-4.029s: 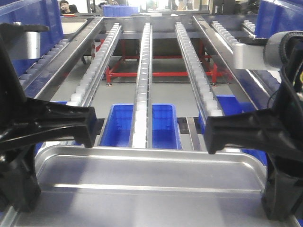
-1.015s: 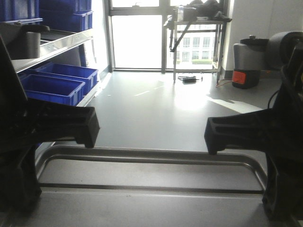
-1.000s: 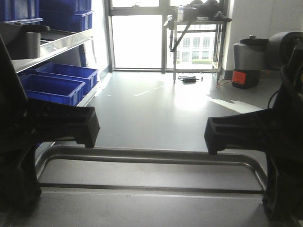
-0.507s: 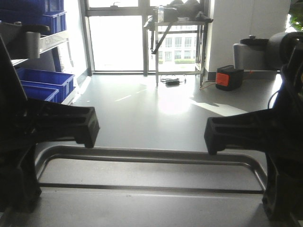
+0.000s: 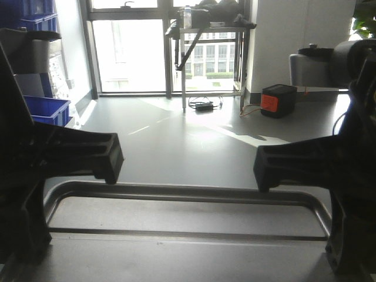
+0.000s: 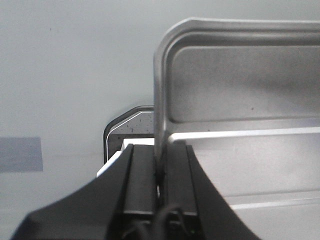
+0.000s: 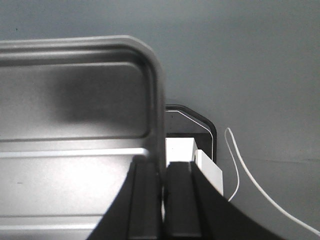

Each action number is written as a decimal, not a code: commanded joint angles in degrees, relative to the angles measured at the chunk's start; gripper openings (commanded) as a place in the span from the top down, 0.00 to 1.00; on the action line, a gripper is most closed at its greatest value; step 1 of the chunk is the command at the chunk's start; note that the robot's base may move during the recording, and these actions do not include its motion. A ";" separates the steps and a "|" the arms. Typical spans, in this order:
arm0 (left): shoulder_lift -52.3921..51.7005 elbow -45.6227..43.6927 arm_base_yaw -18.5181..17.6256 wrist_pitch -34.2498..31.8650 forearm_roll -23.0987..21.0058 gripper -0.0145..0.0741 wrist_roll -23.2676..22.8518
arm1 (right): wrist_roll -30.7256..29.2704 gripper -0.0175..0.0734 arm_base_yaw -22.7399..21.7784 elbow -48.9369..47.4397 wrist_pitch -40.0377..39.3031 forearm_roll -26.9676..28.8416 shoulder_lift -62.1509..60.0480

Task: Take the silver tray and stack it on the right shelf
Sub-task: 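Carry the tray in both grippers while the base turns and drives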

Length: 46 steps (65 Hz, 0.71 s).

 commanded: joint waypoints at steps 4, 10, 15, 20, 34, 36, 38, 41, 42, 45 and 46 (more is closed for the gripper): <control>-1.77 -1.02 -0.55 1.68 0.80 0.95 0.82 | -0.07 0.73 -0.22 -1.72 -0.40 -2.43 -1.23; -1.77 -1.02 -0.55 1.81 0.80 0.95 0.82 | -0.07 0.73 -0.22 -1.72 -0.34 -2.43 -1.23; -1.77 -1.02 -0.55 1.81 0.80 0.95 0.82 | -0.07 0.73 -0.22 -1.72 -0.41 -2.43 -1.23; -1.77 -1.02 -0.55 1.92 0.92 0.95 0.82 | -0.07 0.73 -0.22 -1.72 -0.35 -2.43 -1.23; -1.77 -1.02 -0.55 2.00 0.92 0.95 0.82 | -0.07 0.73 -0.27 -1.72 -0.32 -2.43 -1.23; -1.77 -1.02 -0.55 2.00 0.92 0.95 0.82 | -0.07 0.73 -0.27 -1.72 -0.32 -2.43 -1.23; -1.77 -1.02 -0.55 2.00 0.92 0.95 0.82 | -0.07 0.73 -0.27 -1.72 -0.32 -2.43 -1.23; -1.77 -1.02 -0.55 2.00 0.92 0.95 0.82 | -0.07 0.73 -0.27 -1.72 -0.32 -2.43 -1.23; -1.77 -1.02 -0.55 2.05 0.92 0.95 0.82 | -0.07 0.73 -0.27 -1.72 -0.32 -2.43 -1.23; -1.77 -1.02 -0.55 2.05 0.92 0.95 0.82 | -0.07 0.73 -0.27 -1.72 -0.32 -2.43 -1.23; -1.77 -1.02 -0.55 2.05 0.92 0.95 0.82 | -0.07 0.73 -0.27 -1.72 -0.32 -2.43 -1.23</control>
